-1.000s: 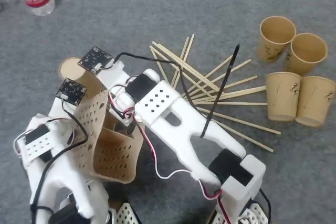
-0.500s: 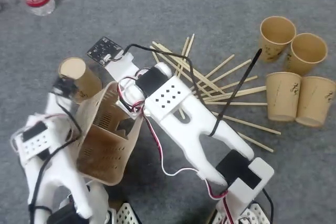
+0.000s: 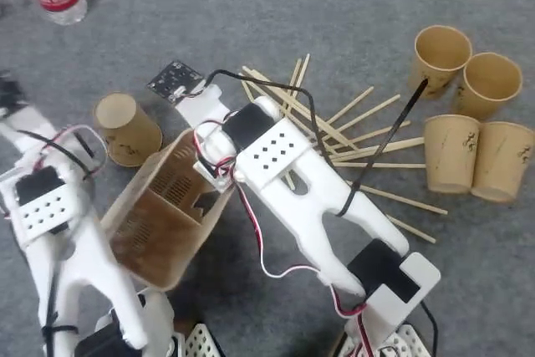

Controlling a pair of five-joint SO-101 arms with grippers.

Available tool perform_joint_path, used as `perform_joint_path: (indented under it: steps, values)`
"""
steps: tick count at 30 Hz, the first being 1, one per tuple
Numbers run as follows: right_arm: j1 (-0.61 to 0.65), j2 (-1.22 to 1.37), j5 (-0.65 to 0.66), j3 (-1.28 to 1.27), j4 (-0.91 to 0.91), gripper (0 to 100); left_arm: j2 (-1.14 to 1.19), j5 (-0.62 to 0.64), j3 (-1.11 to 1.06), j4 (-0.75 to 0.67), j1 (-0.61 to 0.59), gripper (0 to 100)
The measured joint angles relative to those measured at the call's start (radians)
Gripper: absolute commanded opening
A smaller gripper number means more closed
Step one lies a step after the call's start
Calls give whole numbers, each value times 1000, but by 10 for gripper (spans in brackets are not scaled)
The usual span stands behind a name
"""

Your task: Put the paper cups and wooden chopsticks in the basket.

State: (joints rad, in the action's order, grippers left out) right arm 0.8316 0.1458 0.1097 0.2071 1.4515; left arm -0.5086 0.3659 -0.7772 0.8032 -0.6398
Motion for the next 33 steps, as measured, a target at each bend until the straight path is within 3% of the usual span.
perform_joint_path:
  steps: [4, 9, 14, 20, 33]
  values:
    - [-11, 0, -2, 0, 25, 6, 0, 253, 40, 0, 31, 14]
    - [-34, 2, -2, 31, 103, 6, 0, 290, 44, -18, 107, 14]
    - [-41, 2, -17, 238, 275, 6, 2, 399, -20, -175, 109, 13]
    - [-43, 6, -48, 302, 302, 6, 2, 753, -95, -218, 106, 13]
    - [-72, 195, -83, 416, 304, 32, 2, 807, -187, -235, 107, 14]
